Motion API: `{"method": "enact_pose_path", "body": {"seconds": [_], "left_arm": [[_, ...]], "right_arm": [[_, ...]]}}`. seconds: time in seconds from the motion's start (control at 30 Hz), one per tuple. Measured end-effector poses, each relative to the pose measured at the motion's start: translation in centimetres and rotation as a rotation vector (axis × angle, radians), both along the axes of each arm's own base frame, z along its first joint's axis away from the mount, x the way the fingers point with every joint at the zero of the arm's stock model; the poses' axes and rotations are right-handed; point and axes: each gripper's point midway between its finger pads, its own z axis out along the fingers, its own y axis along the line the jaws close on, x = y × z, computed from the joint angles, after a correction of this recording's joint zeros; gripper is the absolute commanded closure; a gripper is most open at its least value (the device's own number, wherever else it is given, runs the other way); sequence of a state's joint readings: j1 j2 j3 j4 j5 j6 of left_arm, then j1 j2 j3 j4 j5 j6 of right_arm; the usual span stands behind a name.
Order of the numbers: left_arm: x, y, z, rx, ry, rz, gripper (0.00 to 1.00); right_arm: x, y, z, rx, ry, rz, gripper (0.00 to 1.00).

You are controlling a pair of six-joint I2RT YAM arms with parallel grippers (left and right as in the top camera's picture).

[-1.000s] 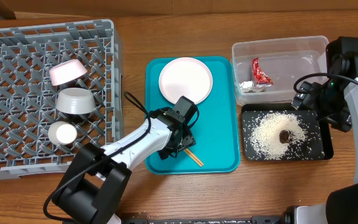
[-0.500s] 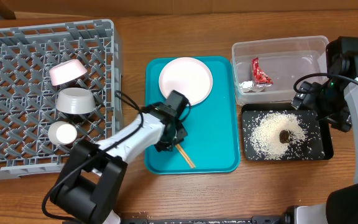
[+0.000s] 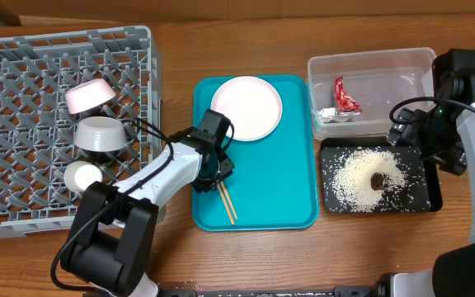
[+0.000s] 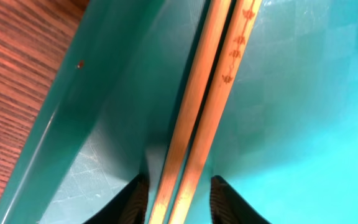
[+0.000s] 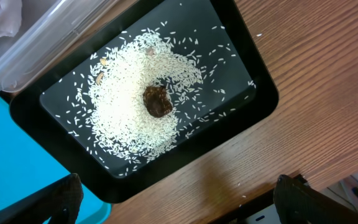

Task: Sort waste into correct bins and load items into the dishwasher
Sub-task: 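Close the left gripper on the wooden chopsticks and lift them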

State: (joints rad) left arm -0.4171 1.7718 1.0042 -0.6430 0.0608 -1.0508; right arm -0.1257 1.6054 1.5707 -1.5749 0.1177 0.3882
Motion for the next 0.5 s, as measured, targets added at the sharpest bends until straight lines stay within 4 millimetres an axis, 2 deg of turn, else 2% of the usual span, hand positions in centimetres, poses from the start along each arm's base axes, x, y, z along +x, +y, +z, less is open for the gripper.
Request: {"method": "enact_pose_path", "body": {"seconds": [0.2, 0.33, 0.5], "left_arm": [[0.0, 0.13, -0.03, 0.023, -0.008, -0.027, 0.67], [-0.02, 0.16, -0.06, 0.041, -0.014, -0.05, 0.65], [0.07, 0.36, -0.07, 0.059, -0.024, -0.096, 0.69]], "right_arm": [[0.01, 0.05, 0.0, 0.003, 0.0, 0.0, 0.0], [0.02, 0.11, -0.01, 0.006, -0.001, 0.001, 0.0], [0.04, 0.12, -0.01, 0.007, -0.002, 0.001, 0.0]]}}
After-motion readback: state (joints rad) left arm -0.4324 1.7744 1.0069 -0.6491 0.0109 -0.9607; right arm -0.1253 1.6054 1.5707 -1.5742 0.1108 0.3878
